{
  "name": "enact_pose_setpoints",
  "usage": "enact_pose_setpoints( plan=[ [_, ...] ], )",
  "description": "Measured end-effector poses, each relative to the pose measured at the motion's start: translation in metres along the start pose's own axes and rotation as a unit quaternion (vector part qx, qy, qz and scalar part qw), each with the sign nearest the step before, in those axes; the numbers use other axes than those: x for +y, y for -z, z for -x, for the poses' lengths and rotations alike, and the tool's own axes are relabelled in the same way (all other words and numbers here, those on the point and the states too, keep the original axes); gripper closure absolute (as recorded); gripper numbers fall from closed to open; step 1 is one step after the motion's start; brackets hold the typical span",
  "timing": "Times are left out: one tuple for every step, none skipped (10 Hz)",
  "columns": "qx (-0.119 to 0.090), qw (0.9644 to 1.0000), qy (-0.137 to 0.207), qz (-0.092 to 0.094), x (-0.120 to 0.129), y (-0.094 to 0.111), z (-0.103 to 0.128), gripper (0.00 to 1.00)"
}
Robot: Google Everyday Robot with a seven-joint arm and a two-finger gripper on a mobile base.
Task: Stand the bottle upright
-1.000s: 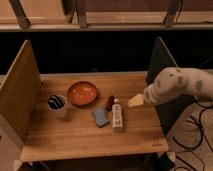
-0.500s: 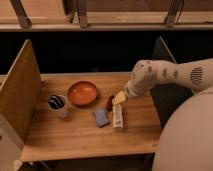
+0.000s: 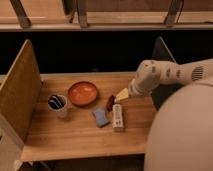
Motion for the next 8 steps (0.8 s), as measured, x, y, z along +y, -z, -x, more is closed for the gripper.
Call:
enact_pose_setpoints(
  plan=[
    [0.002,0.9993,-0.037,0.007,0.005,-0.008,-0.005,0.20],
    [0.002,0.9982,-0.058,0.011,0.005,-0.014,-0.009,0.20],
    [0.002,0.9970,-0.077,0.011,0.001,-0.022,-0.014,0.20],
    [0.001,0.9965,-0.082,0.011,-0.001,-0.024,-0.016,0.20],
    [0.002,0.9964,-0.084,0.011,0.001,-0.024,-0.015,0.20],
    [0.002,0.9964,-0.084,0.012,0.001,-0.023,-0.015,0.20],
    [0.001,0.9965,-0.083,0.012,0.000,-0.024,-0.016,0.20],
    [0.004,0.9967,-0.080,0.015,0.001,-0.024,-0.017,0.20]
  ],
)
